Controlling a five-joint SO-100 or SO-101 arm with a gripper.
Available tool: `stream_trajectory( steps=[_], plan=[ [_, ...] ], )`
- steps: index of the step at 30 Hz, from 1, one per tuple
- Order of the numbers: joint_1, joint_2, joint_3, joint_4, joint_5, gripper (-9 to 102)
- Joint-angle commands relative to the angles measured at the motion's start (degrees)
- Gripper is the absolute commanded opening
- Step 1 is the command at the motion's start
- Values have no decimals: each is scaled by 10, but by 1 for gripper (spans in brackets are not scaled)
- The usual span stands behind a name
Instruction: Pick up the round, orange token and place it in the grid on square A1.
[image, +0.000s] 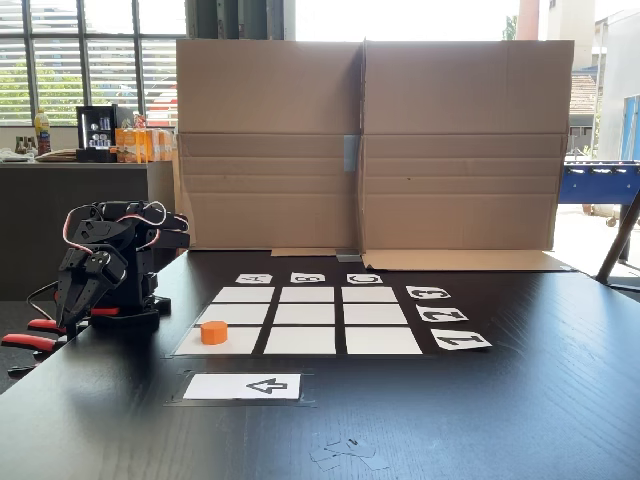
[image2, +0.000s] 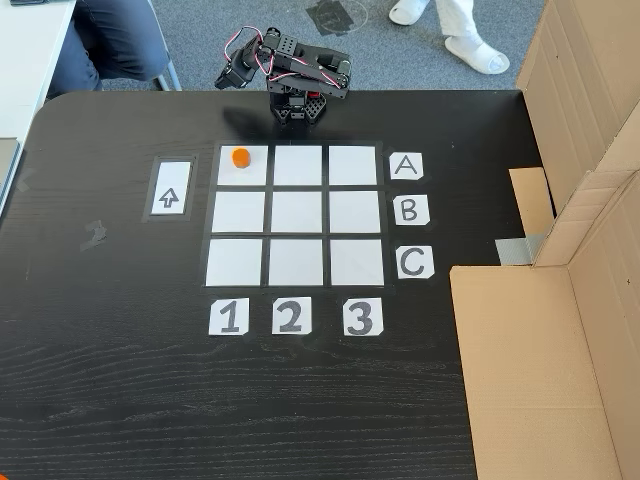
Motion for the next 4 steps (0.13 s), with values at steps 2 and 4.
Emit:
stream_trajectory(
  steps=[2,4],
  plan=[
    [-5,1,2,2,-3,-1],
    [-5,1,2,2,-3,-1]
  ],
)
